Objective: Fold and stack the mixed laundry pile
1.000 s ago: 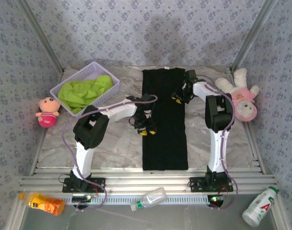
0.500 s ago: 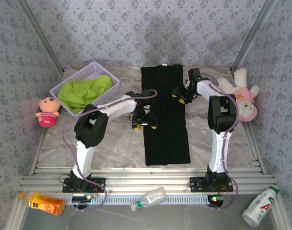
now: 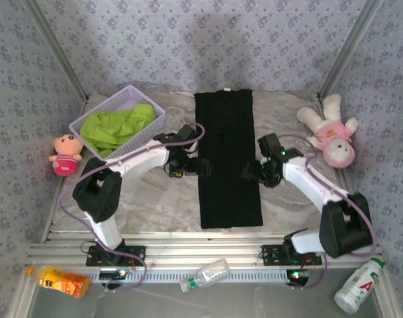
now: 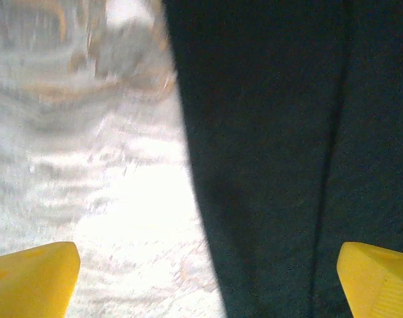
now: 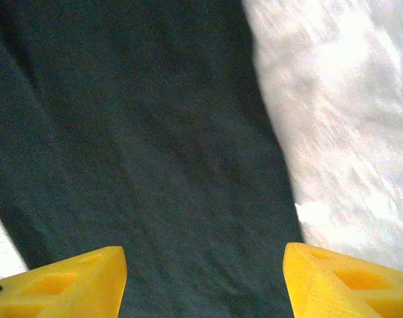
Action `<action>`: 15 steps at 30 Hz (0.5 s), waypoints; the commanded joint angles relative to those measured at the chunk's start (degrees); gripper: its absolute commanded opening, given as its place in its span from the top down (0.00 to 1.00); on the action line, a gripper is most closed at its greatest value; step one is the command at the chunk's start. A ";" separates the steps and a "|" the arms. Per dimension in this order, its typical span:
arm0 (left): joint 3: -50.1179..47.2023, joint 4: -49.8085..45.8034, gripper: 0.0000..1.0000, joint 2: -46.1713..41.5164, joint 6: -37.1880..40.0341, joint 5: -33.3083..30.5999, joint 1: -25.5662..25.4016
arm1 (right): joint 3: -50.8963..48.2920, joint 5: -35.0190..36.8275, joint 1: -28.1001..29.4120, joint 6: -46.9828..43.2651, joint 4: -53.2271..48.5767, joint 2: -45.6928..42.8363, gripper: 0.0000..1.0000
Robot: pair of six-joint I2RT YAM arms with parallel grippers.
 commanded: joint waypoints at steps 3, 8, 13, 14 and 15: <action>-6.16 1.43 0.00 -5.67 -0.68 -0.32 -2.94 | -11.35 3.87 3.17 7.62 -9.23 -13.30 0.37; -9.25 -2.97 0.02 -6.99 -2.82 -1.15 -8.20 | -19.70 -2.85 5.31 11.62 -5.06 -21.37 0.45; -14.00 0.59 0.10 -9.69 -9.27 -2.16 -15.14 | -23.76 -3.38 7.86 14.17 -2.19 -23.78 0.47; -15.23 1.58 0.13 -10.19 -10.77 -2.76 -16.70 | -24.57 -3.84 8.01 14.41 -0.70 -23.48 0.49; -16.54 3.61 0.16 -10.65 -12.23 -3.09 -18.11 | -25.31 -4.07 8.03 14.85 0.30 -22.93 0.49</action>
